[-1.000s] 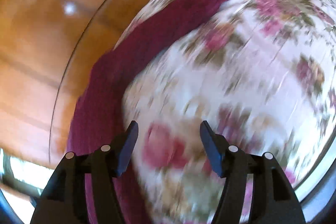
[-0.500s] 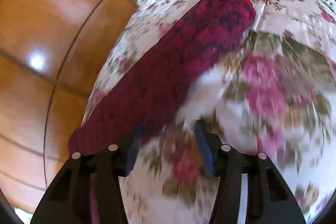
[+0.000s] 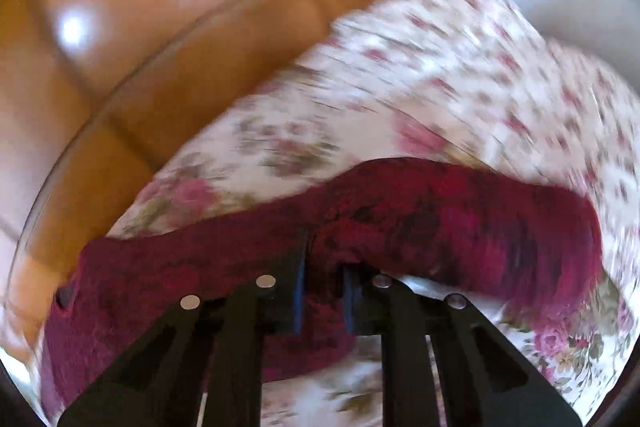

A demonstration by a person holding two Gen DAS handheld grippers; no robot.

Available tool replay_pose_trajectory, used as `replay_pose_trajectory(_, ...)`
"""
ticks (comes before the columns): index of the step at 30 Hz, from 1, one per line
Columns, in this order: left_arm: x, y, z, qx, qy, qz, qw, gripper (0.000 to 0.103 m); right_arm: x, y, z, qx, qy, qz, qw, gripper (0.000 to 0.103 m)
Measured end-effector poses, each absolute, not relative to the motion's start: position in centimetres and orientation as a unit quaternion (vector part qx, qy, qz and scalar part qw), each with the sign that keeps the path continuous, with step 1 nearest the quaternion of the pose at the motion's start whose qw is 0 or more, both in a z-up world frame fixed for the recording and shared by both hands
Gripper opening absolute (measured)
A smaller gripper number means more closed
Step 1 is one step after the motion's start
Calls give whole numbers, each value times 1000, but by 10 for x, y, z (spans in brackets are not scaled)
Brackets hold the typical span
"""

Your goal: Fold small clothes

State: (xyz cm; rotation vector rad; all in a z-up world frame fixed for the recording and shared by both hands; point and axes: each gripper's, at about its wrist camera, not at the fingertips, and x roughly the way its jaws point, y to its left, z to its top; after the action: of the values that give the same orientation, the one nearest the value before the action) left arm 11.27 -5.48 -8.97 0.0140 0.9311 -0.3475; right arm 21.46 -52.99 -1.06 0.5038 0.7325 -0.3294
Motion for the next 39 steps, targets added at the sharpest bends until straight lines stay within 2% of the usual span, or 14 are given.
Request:
replay_pose_trajectory(9,120,-50,-79,-29,455,-168,874,99,252,-415,-4,140,367,-61,918,13)
replay_pose_trajectory(18,151,-41,-59,-133,452,-205,858,99,260,-304,-26,45,402,34,914,14)
replay_pose_trajectory(20,163,-41,-56,-153,457,-219,848,99,259,-293,-29,32,401,39,915,19)
replay_pose_trajectory(22,174,-48,-54,-137,473,-216,843,99,254,-290,-29,38,396,47,916,38)
replay_pose_trajectory(28,210,-53,-49,-181,483,-203,832,99,218,-312,-17,86,386,62,916,43)
replay_pose_trajectory(34,249,-76,-55,-259,518,-242,778,97,173,-341,-17,133,381,48,914,47)
replay_pose_trajectory(39,246,-101,-68,-285,542,-263,745,97,171,-346,-23,142,385,49,911,48)
